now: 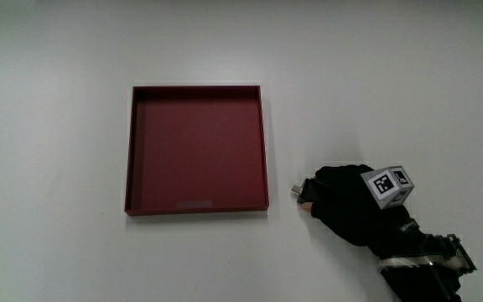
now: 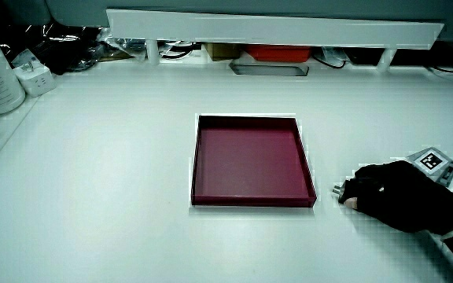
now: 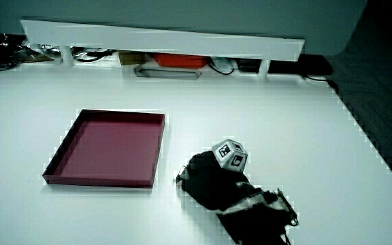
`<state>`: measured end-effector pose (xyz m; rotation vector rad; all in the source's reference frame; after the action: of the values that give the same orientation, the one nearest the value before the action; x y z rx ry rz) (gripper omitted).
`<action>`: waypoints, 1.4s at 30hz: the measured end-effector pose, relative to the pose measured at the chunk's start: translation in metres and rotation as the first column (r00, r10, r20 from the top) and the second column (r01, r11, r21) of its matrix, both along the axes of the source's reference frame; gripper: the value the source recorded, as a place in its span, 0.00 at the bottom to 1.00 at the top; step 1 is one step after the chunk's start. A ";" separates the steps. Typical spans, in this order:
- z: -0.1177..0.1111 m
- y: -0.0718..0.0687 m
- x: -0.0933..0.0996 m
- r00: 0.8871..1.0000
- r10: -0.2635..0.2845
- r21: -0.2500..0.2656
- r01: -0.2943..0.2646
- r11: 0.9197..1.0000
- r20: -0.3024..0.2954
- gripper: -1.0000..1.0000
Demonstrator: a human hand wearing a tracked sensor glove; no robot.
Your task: Place charger on desk
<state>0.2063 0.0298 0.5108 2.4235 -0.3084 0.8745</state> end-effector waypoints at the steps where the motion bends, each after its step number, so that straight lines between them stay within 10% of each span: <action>1: 0.000 0.000 0.000 1.000 0.002 -0.003 -0.002 1.000 0.001 0.33; 5: -0.001 0.000 0.000 1.000 -0.012 -0.027 0.012 1.000 -0.009 0.26; 9: 0.002 -0.001 0.003 0.992 -0.051 -0.111 0.063 0.992 0.111 0.19; 13: -0.004 -0.009 0.008 0.967 -0.122 -0.013 0.128 0.992 0.222 0.11; 14: -0.013 -0.010 0.009 0.984 -0.086 -0.105 0.103 0.989 0.157 0.09; 15: -0.013 -0.012 0.010 0.968 -0.097 -0.080 0.118 0.990 0.232 0.07; 16: -0.023 -0.014 0.010 0.981 -0.096 -0.101 0.115 0.988 0.171 0.06; 18: -0.027 -0.020 0.012 0.935 -0.129 -0.024 0.144 0.989 0.331 0.02; 20: -0.046 -0.027 0.013 0.980 -0.176 -0.025 0.179 0.984 0.092 0.00; 21: -0.053 -0.031 0.014 0.977 -0.211 0.016 0.211 0.977 0.019 0.00; 22: -0.062 -0.033 0.013 0.989 -0.150 -0.096 0.150 0.984 0.004 0.00; 24: -0.075 -0.043 0.012 0.967 -0.249 0.081 0.253 0.964 -0.063 0.00; 26: -0.091 -0.050 0.012 0.952 -0.296 0.146 0.305 0.941 -0.079 0.00; 29: -0.106 -0.059 0.015 0.972 -0.231 -0.001 0.231 0.973 -0.039 0.00; 30: -0.104 -0.059 0.020 0.976 -0.167 -0.077 0.158 0.984 -0.136 0.00; 32: -0.119 -0.066 0.015 0.971 -0.238 -0.050 0.238 0.970 -0.010 0.00; 33: -0.129 -0.066 0.013 0.979 -0.203 -0.117 0.199 0.973 -0.025 0.00; 42: -0.161 -0.071 0.012 0.979 -0.166 -0.096 0.155 0.983 -0.118 0.00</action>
<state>0.2185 -0.0408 0.3493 2.3236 -0.4047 0.6485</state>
